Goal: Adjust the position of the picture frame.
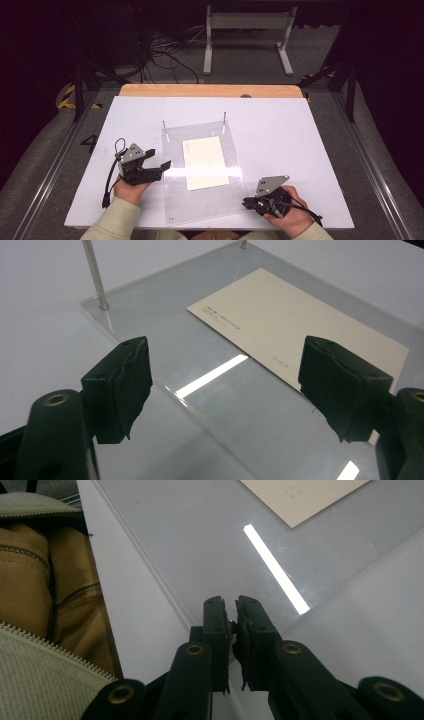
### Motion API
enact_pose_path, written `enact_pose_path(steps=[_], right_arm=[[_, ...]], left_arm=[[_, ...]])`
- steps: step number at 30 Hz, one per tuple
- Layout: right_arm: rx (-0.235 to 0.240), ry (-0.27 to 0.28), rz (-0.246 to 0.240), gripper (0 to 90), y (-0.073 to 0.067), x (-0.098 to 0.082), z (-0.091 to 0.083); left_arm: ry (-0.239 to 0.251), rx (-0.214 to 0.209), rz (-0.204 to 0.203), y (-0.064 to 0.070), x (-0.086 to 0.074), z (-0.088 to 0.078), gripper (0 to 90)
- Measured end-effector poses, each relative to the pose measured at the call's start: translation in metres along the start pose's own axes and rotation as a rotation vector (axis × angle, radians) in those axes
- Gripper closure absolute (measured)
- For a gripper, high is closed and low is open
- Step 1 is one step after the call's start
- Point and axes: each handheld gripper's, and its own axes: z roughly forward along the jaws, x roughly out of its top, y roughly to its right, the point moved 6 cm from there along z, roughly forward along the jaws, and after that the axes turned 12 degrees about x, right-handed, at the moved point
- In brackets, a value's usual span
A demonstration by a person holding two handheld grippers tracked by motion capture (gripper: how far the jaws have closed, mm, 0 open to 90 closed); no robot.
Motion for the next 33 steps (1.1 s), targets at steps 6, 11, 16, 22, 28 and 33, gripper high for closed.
enact_pose_path(steps=[6,11,16,22,28,33], right_arm=[[0.033,0.027,-0.015,74.5,0.0,0.007,-0.006],[-0.034,0.112,-0.012,71.3,0.019,0.035,-0.029],[-0.06,0.142,-0.011,71.0,0.049,0.067,-0.038],[-0.072,0.145,-0.02,71.5,0.073,0.094,-0.037],[-0.088,0.192,0.006,74.5,0.093,0.113,-0.037],[-0.103,0.254,0.016,72.5,0.11,0.13,-0.039]], left_arm=[[0.008,0.008,-0.008,-0.002,0.0,-0.003,21.8],[0.012,0.032,-0.012,-0.006,-0.004,-0.009,21.8],[0.015,0.052,0.004,-0.008,-0.01,-0.018,21.8],[0.019,0.073,-0.022,-0.016,-0.017,-0.028,21.8],[0.023,0.084,-0.03,-0.018,-0.019,-0.032,21.6],[0.021,0.085,-0.026,-0.019,-0.019,-0.031,21.6]])
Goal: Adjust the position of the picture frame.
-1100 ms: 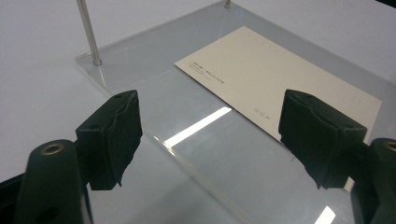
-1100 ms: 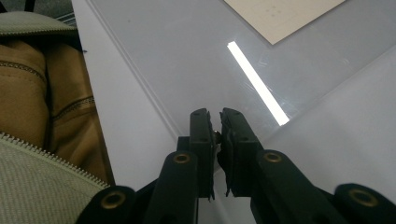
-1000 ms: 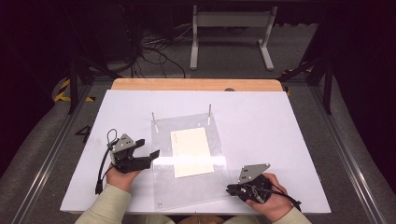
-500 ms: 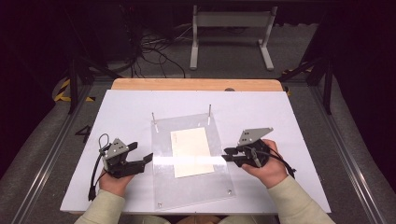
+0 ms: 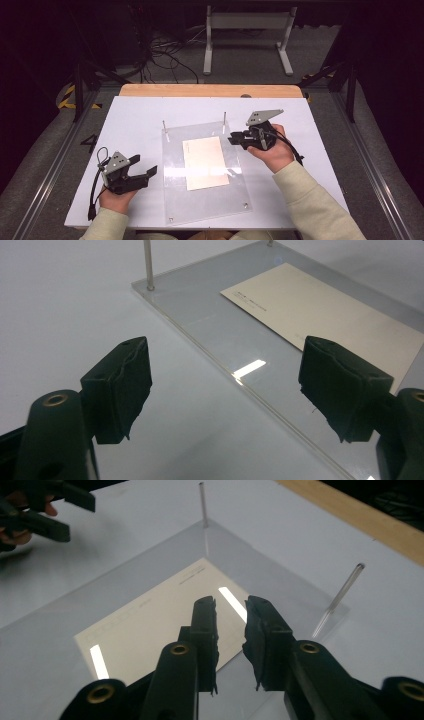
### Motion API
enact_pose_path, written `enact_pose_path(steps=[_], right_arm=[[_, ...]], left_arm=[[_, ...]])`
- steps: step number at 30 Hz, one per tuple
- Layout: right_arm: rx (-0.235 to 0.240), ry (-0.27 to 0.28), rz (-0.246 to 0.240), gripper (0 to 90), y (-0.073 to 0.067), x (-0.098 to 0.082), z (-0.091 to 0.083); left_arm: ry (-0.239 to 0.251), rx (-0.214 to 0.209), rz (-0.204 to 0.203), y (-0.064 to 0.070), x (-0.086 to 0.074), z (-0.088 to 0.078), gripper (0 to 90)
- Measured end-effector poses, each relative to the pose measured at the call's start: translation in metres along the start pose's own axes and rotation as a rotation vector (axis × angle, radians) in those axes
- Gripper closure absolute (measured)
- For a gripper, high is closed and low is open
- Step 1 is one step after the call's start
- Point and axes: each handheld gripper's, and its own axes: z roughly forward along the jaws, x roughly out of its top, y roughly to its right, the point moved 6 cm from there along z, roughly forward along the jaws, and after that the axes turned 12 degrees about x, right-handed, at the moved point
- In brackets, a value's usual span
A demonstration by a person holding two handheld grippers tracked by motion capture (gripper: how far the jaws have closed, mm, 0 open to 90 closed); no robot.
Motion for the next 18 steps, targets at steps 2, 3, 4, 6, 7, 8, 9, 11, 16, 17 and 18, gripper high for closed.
enact_pose_path(steps=[2,3,4,6,7,8,9,11,16,17,18], right_arm=[[-0.022,0.022,0.006,70.6,0.008,0.006,0.002],[-0.025,0.031,0.018,69.5,0.012,0.008,0.003],[-0.036,0.037,0.022,68.2,0.016,0.011,0.004],[-0.063,0.049,0.026,66.3,0.025,0.015,0.007],[-0.07,0.064,0.027,65.7,0.03,0.017,0.008],[-0.077,0.072,0.038,65.4,0.035,0.019,0.01],[-0.089,0.077,0.045,64.6,0.04,0.021,0.011],[-0.117,0.088,0.052,63.2,0.049,0.024,0.014],[-0.181,0.109,0.074,59.3,0.071,0.028,0.024],[-0.195,0.111,0.079,58.6,0.076,0.028,0.026],[-0.21,0.113,0.085,57.7,0.081,0.028,0.028]], left_arm=[[0.0,0.0,-0.002,0.0,0.0,0.0,21.6],[-0.001,-0.001,-0.004,0.0,0.0,0.0,21.6],[-0.002,-0.003,-0.007,0.0,0.0,0.0,21.6],[0.001,-0.001,-0.007,-0.001,0.0,0.0,21.6],[0.0,-0.001,-0.007,-0.001,0.0,0.0,21.6],[0.0,-0.002,-0.007,-0.001,0.0,0.0,21.6],[0.0,-0.002,-0.006,-0.001,0.0,0.0,21.6],[-0.001,-0.004,-0.007,0.0,0.0,0.0,21.6],[-0.001,-0.003,-0.003,-0.001,0.0,0.001,21.6],[-0.001,-0.003,-0.003,-0.001,0.0,0.001,21.6],[-0.001,-0.003,-0.003,-0.001,0.0,0.0,21.6]])
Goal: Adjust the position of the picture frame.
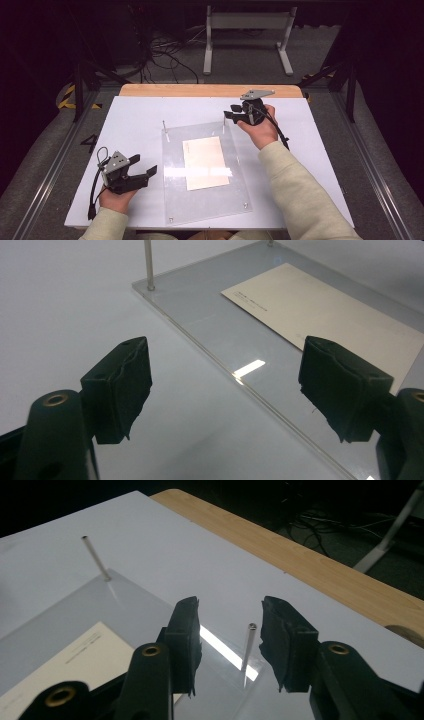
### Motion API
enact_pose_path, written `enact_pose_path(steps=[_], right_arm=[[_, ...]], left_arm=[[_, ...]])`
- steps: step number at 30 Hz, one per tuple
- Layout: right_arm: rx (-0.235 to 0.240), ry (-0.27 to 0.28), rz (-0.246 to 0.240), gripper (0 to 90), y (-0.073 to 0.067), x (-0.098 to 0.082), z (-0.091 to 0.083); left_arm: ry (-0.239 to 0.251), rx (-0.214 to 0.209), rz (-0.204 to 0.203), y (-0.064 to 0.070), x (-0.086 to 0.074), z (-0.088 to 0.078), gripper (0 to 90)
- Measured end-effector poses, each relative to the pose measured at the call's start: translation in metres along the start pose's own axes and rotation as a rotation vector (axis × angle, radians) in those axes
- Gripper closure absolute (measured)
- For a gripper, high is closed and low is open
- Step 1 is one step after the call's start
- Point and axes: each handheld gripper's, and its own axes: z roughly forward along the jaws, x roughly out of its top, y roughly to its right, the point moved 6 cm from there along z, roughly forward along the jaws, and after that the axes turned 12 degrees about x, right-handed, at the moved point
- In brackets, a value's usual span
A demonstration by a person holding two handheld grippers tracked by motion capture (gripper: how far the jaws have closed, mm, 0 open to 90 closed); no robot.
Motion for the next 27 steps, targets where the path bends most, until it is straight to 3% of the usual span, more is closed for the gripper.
enact_pose_path(steps=[8,16,18,24,27], right_arm=[[-0.067,-0.028,0.044,55.2,0.026,-0.012,0.029],[-0.081,-0.062,0.057,56.9,0.036,-0.026,0.05],[-0.075,-0.079,0.054,60.4,0.036,-0.031,0.056],[-0.031,-0.132,0.008,84.2,0.031,-0.036,0.066],[-0.035,-0.142,-0.003,84.5,0.03,-0.035,0.065]], left_arm=[[0.002,0.0,0.001,0.0,0.0,-0.001,21.7],[-0.005,0.001,0.001,-0.001,-0.002,0.0,21.7],[-0.005,0.003,0.004,-0.001,-0.002,0.0,21.7],[-0.008,-0.001,0.004,0.0,-0.002,0.001,21.7],[-0.01,-0.001,0.004,0.0,-0.003,0.001,21.6]])
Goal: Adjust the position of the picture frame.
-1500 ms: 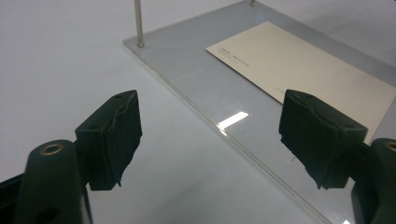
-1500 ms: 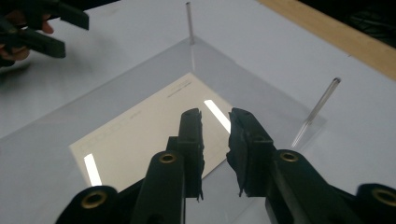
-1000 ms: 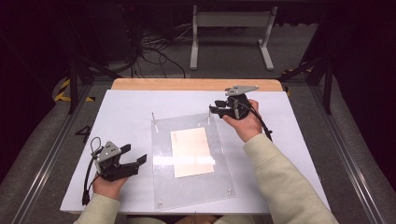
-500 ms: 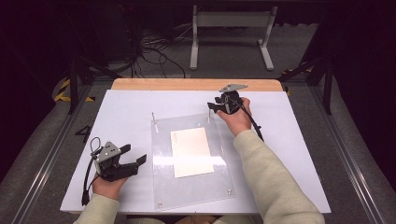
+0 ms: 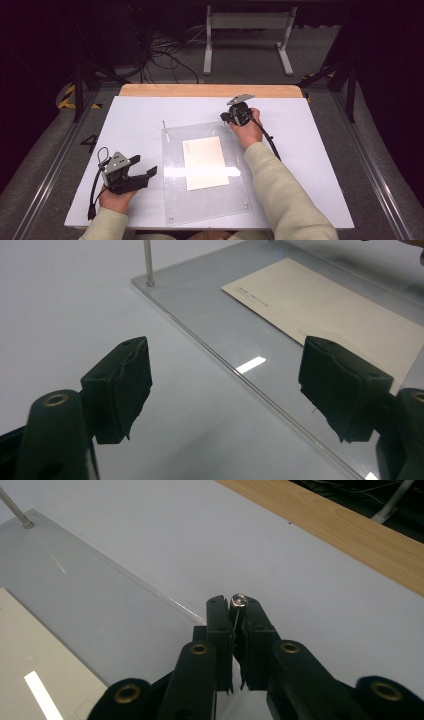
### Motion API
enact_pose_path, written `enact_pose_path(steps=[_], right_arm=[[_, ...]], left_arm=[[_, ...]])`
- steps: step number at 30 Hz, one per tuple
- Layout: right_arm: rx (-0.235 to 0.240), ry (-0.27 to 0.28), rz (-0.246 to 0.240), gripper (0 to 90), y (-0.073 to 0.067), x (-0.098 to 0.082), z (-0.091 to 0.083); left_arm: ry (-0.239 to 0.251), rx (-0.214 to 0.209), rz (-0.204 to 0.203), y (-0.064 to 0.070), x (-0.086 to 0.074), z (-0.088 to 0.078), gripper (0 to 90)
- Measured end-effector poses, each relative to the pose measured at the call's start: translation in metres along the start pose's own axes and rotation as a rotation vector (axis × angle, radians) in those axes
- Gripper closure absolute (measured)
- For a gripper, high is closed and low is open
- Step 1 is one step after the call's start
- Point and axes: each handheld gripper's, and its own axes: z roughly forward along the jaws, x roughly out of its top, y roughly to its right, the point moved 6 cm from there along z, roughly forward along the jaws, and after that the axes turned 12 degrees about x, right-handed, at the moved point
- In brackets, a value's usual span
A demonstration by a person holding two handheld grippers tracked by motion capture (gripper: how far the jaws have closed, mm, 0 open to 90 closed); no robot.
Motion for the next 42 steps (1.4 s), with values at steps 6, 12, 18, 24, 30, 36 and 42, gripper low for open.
enact_pose_path(steps=[6,12,18,24,30,36,42], right_arm=[[-0.009,-0.022,-0.006,84.8,-0.001,0.002,-0.01],[-0.025,-0.034,-0.026,84.8,-0.004,0.003,-0.027],[-0.038,-0.038,-0.032,84.9,-0.005,-0.005,-0.049],[-0.035,-0.038,-0.02,84.8,-0.003,-0.017,-0.058],[-0.028,-0.049,0.003,84.8,0.0,-0.026,-0.054],[-0.017,-0.041,0.03,84.5,0.004,-0.036,-0.05],[-0.024,-0.025,0.03,84.5,0.003,-0.039,-0.05]], left_arm=[[-0.002,-0.003,0.006,0.001,0.001,0.001,21.6],[-0.003,-0.006,0.016,0.004,0.002,0.004,21.6],[-0.005,-0.018,0.026,0.008,0.004,0.008,21.7],[-0.009,-0.029,0.038,0.012,0.006,0.012,21.7],[-0.008,-0.029,0.042,0.013,0.006,0.013,21.7],[-0.009,-0.031,0.04,0.012,0.006,0.013,21.7],[-0.01,-0.031,0.044,0.013,0.007,0.013,21.6]])
